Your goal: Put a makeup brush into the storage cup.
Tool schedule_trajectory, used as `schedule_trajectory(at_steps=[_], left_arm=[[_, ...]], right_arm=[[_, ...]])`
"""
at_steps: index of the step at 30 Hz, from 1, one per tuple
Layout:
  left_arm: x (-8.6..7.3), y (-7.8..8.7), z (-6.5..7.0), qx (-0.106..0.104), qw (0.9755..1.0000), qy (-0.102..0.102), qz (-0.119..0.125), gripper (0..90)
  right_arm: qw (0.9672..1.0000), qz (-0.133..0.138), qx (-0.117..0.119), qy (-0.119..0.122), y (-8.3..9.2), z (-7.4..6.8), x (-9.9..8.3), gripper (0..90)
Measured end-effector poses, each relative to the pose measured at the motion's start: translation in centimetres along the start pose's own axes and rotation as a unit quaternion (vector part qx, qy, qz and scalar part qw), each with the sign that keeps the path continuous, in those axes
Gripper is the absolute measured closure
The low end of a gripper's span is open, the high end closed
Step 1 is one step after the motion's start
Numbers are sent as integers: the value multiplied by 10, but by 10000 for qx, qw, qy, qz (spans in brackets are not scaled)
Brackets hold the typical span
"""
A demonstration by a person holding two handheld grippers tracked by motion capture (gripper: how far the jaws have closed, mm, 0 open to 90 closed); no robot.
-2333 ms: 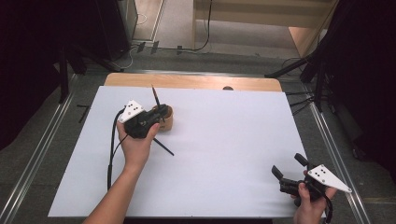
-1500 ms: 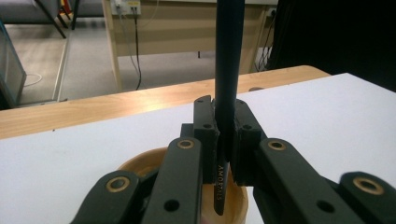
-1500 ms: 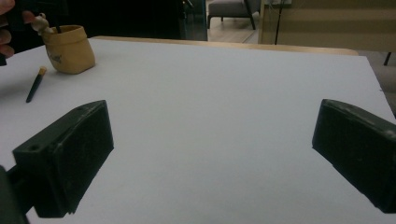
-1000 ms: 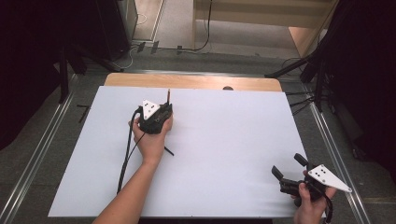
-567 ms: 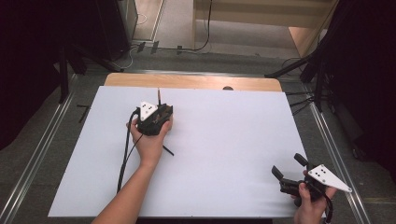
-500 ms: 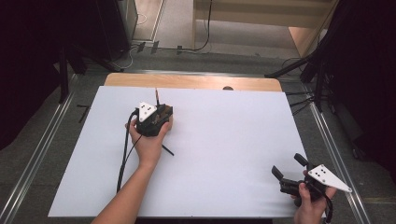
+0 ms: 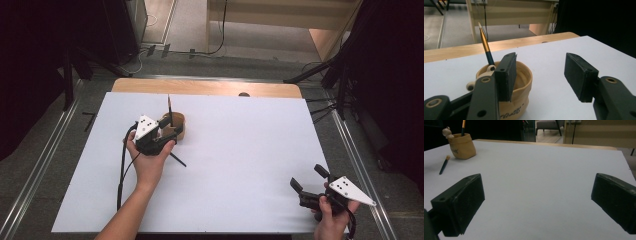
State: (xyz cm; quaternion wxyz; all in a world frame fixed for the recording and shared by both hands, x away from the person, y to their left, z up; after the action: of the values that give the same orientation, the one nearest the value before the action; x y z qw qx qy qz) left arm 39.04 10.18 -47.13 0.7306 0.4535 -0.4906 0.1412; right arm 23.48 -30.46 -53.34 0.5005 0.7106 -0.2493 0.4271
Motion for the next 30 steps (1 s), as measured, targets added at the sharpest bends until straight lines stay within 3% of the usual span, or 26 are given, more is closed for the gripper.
schedule_trajectory(at_steps=[5, 15, 23, 30], left_arm=[[-6, 13, 2, -23, 9999, -141, -8, 398], [-24, 33, -6, -37, 9999, -37, -134, 243], [-39, 50, -14, -67, 9997, 82, -231, 8], [-54, 63, -19, -135, 9996, 48, -235, 0]], right_arm=[[10000, 20, 4, 26, 0, -1, 1, 0], [10000, 12, -1, 41, -1, -2, 0, 0], [10000, 3, -5, 49, -1, -3, 0, 0], [10000, 12, 2, 63, -2, -4, 0, 0]])
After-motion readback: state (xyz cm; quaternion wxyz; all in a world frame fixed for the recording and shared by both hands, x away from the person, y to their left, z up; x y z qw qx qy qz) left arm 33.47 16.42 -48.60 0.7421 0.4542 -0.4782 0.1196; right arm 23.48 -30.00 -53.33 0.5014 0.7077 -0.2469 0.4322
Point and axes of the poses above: each handheld gripper's, and its own axes: y roughly backward along the jaws, x roughly out of its top, z roughly to its right, the point moved 8 cm from there along -y, roughly forward along the jaws, and after that the axes turned 14 degrees about -z, right-handed, at the moved point
